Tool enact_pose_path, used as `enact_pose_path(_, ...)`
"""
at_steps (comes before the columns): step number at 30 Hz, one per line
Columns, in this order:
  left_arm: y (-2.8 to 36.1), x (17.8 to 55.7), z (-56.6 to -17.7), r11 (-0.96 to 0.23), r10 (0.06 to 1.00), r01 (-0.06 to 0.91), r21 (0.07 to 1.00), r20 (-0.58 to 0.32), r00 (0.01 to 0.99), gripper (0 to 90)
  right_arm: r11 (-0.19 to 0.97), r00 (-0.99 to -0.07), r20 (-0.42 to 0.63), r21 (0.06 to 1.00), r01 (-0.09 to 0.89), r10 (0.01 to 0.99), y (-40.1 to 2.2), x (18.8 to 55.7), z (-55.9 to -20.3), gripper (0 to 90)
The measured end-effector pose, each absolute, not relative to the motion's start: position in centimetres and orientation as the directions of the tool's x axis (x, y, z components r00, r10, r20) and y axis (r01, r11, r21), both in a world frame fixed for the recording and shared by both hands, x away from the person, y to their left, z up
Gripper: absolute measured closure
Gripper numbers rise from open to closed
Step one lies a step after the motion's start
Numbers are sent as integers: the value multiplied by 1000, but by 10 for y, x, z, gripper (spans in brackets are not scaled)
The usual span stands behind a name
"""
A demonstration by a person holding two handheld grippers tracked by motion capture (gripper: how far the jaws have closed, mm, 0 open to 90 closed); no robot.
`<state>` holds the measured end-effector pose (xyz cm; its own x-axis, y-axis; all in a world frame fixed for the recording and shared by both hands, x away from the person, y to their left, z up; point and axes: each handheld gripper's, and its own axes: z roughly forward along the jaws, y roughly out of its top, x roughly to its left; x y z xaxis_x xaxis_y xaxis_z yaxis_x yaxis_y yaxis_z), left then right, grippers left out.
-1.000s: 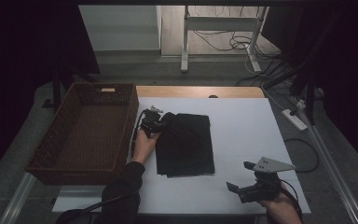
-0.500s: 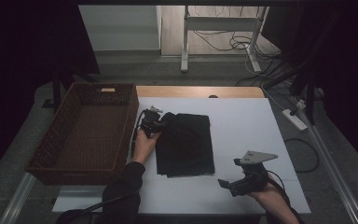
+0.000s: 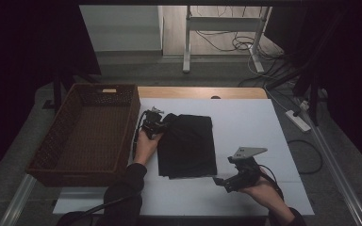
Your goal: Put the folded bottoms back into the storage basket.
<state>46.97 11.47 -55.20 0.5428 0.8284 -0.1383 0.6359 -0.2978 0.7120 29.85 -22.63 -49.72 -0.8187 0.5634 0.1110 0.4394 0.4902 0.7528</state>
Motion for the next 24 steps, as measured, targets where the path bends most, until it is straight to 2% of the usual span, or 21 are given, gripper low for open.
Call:
enact_pose_path(9, 115, 470, -552, -292, 828, 639, 712, -146, 541, 806, 565, -856, 70, 723, 397, 512, -197, 315, -504, 0)
enact_pose_path(19, 115, 470, -552, -291, 828, 640, 712, -148, 541, 806, 612, -893, 82, 701, 367, 442, -165, 327, -511, 0)
enact_pose_path(24, 116, 471, -552, -288, 826, 642, 711, -154, 542, 806, 665, -912, 37, 672, 325, 409, -147, 333, -518, 22)
